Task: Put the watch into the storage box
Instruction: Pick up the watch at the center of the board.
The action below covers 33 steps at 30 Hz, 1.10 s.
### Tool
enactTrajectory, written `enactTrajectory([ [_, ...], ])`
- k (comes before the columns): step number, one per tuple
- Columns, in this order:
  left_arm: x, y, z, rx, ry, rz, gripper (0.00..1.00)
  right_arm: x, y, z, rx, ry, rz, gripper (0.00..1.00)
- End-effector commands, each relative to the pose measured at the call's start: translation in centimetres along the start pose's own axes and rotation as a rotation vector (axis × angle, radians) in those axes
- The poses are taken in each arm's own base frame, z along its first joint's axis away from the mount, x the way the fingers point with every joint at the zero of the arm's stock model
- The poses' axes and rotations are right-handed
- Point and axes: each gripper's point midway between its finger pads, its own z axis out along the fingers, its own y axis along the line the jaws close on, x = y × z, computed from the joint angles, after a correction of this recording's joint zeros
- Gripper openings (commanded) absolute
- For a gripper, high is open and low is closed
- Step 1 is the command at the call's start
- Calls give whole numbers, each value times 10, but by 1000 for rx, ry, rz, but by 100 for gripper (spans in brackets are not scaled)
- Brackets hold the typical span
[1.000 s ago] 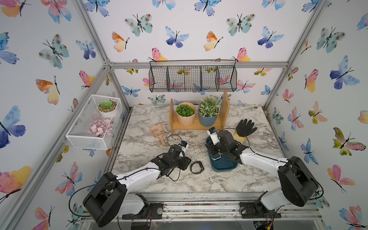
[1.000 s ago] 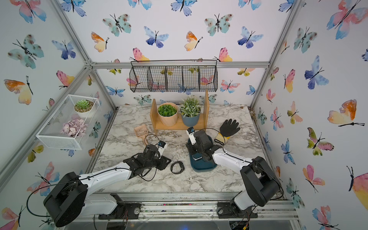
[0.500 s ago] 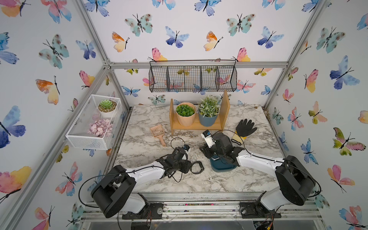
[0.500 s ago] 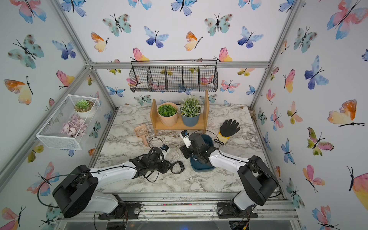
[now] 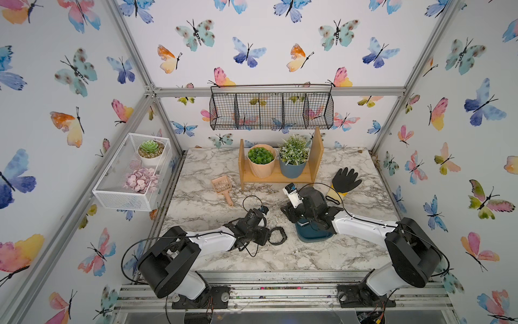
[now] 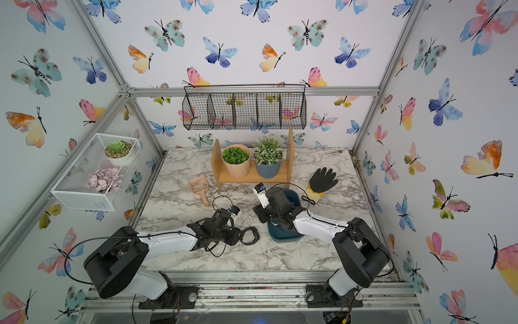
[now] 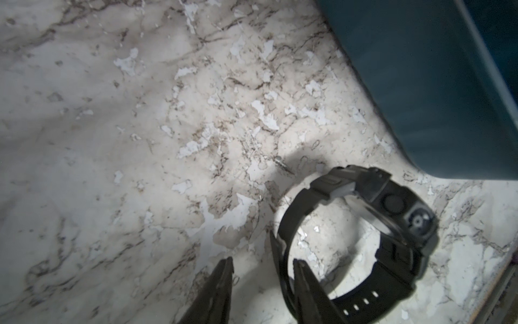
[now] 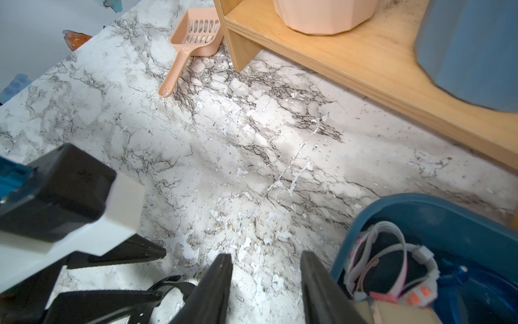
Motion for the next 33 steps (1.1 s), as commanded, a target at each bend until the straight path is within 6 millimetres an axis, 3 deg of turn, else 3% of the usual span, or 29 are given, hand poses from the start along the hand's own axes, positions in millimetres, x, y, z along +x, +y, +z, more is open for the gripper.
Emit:
enactTrajectory([
  [1,-3,-8,5,25,8,8,35,-2,5,4,-19,-6,-8,47],
  [6,0,-10,11,20,25,14,17,-1,4,3,-13,-6,-8,47],
  [9,0,-12,12,21,28,19,0,-1,3,2,-9,-10,-8,47],
  [21,-29,-15,-8,0,-96,32,0,-1,-3,-10,29,-37,23,51],
  [28,-72,-45,-20,94,-190,79,0,-21,-21,-35,110,-102,56,62],
  [33,-98,-72,-25,138,-233,138,0,-34,-49,-55,165,-135,118,66],
])
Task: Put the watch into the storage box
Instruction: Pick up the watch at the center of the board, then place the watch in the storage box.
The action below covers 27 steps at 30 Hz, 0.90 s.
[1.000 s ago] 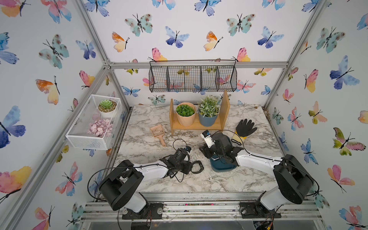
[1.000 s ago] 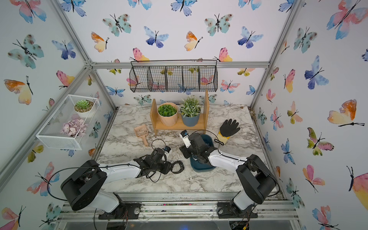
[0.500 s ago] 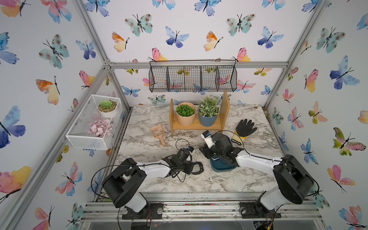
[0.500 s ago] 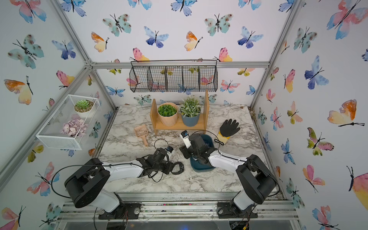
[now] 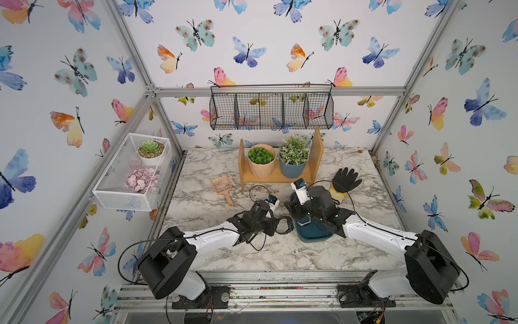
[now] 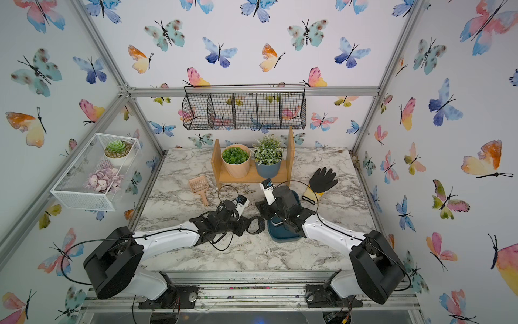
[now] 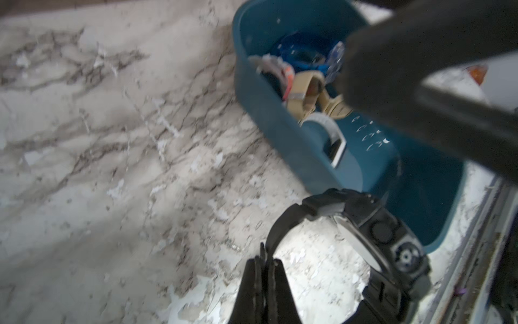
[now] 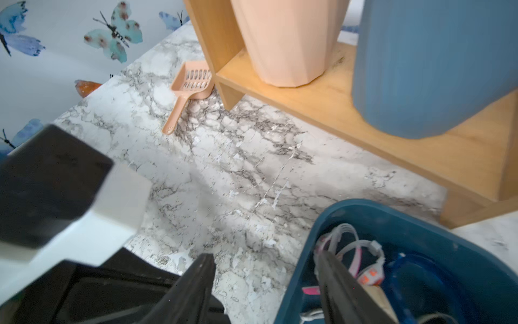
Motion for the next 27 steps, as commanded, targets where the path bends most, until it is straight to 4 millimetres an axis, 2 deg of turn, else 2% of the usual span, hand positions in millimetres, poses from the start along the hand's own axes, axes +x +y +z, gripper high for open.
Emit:
enactTrajectory([
  [1,-23,-24,2,67,-42,59,0,-6,-27,-11,75,-2,60,66],
  [5,-34,-39,9,90,-39,95,0,-16,-59,-29,135,-37,135,70],
  [9,-42,-52,20,114,-41,116,0,-18,-82,-45,175,-31,200,71],
  [14,-43,-72,43,160,-12,147,0,-5,-92,-60,221,40,260,73],
  [20,-33,-91,69,209,29,173,0,18,-89,-77,233,99,317,73],
  [24,-30,-95,80,223,40,174,0,24,-94,-84,268,102,319,74],
  [27,-29,-95,86,222,48,174,0,29,-96,-82,273,111,322,74],
])
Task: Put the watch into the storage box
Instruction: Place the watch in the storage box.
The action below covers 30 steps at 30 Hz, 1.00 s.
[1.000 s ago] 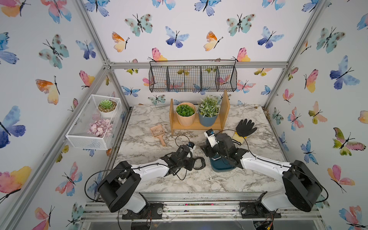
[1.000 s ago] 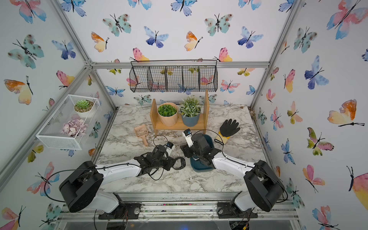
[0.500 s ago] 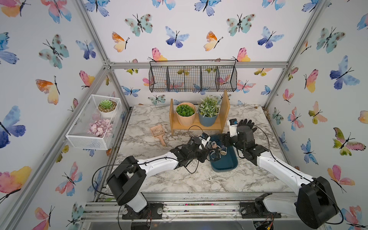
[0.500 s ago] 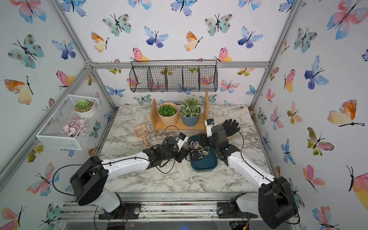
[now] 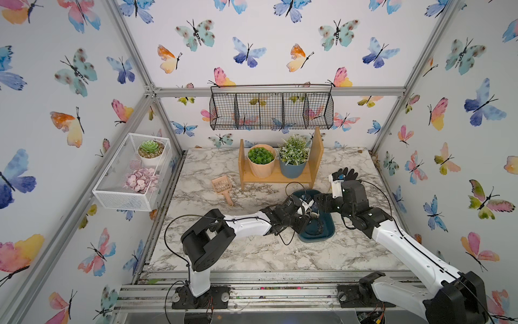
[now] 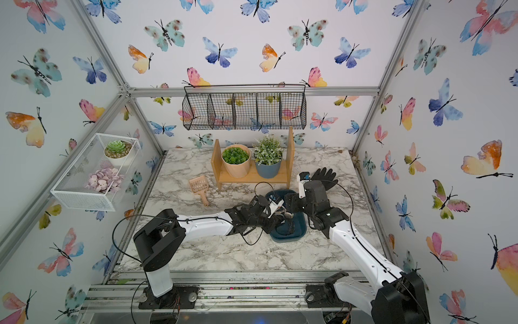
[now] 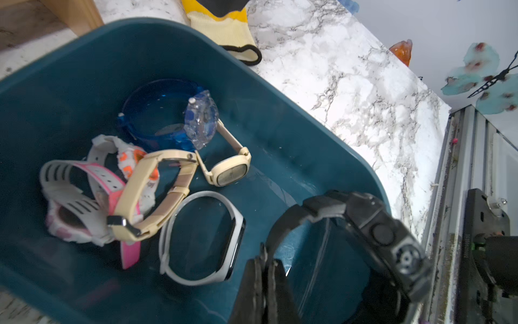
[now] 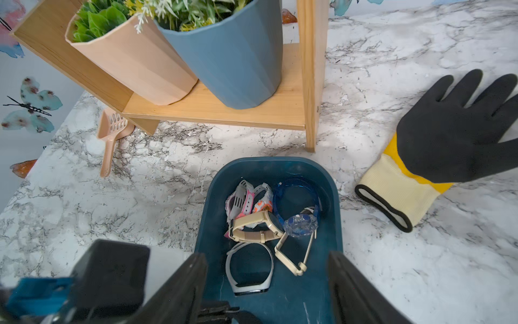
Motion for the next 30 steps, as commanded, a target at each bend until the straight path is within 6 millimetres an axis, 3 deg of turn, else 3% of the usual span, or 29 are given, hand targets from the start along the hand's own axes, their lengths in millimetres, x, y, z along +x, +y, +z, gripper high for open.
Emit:
enactTrajectory([
  [1,-10,-8,5,40,-22,19,0,20,-13,4,47,56,24,74],
  [11,-8,-7,14,43,-17,13,0,33,-19,16,45,76,34,75],
  [18,-7,-10,17,51,-10,15,7,38,-20,18,42,87,33,75],
  [23,-9,-10,15,46,-12,16,22,40,-20,20,34,90,35,75],
  [25,-10,-10,14,44,-15,17,33,40,-20,20,35,92,36,75],
  [30,-17,-10,9,31,-32,22,39,43,-17,22,15,107,28,75],
])
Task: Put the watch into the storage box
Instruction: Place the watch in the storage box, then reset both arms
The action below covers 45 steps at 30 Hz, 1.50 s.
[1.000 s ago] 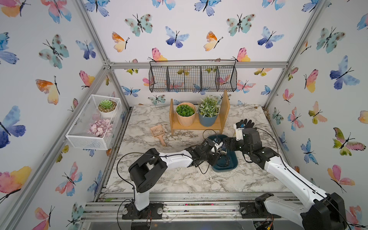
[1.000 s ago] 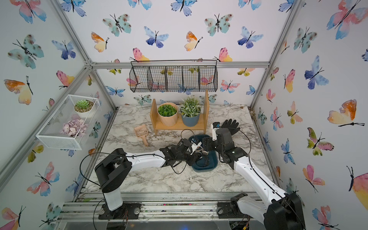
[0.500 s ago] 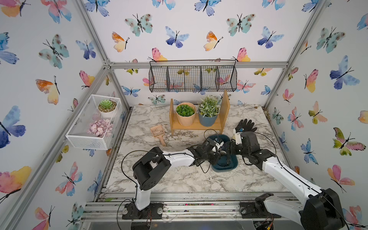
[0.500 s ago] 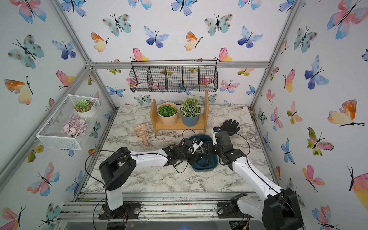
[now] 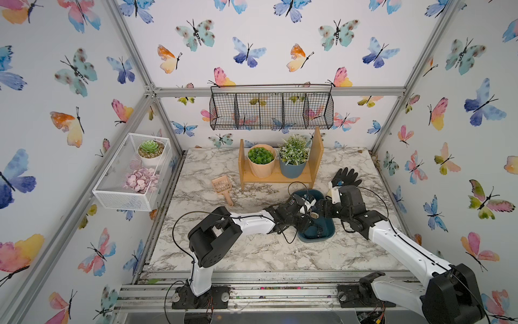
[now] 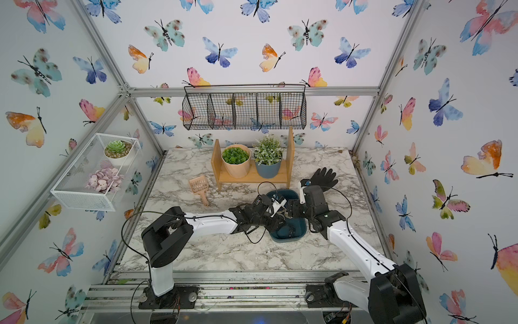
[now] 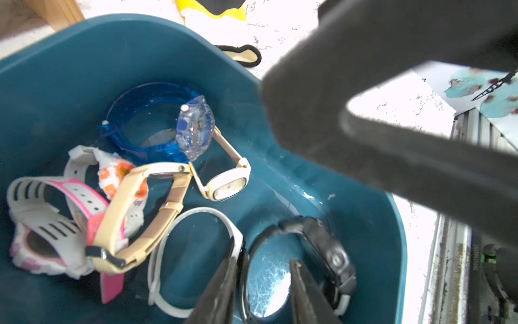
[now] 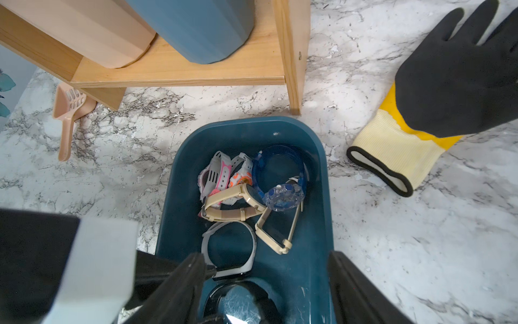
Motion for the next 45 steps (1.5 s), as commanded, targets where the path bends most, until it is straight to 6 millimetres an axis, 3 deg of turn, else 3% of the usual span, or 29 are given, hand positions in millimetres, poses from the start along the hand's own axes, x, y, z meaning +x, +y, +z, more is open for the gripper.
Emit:
enactTrajectory([
  [1,-17,-8,-7,9,-41,21,39,5,3,4,-27,20,-11,75],
  [9,-37,5,-37,-58,-111,41,39,16,6,10,-48,77,-23,75],
  [16,-37,43,-79,-161,-155,5,39,6,11,16,-68,51,-17,75],
  [18,-35,58,-96,-207,-175,-15,39,-10,8,13,-38,-3,-32,75],
  [21,-37,82,-130,-261,-235,-61,40,-51,8,1,-6,-145,-58,78],
  [27,-47,143,-222,-441,-413,-152,43,-110,10,-5,37,-274,-107,82],
  [31,-33,190,-281,-602,-520,-229,45,-130,4,-11,54,-359,-87,84],
  [34,-14,220,-315,-730,-564,-273,45,-134,-11,-13,100,-391,-75,87],
  [40,29,267,-359,-894,-627,-354,54,-131,-43,-14,204,-431,-63,93],
  [44,53,284,-372,-973,-653,-371,80,-126,-64,-20,285,-477,-35,100],
  [45,60,288,-376,-996,-660,-371,92,-125,-69,-21,307,-485,-34,100],
])
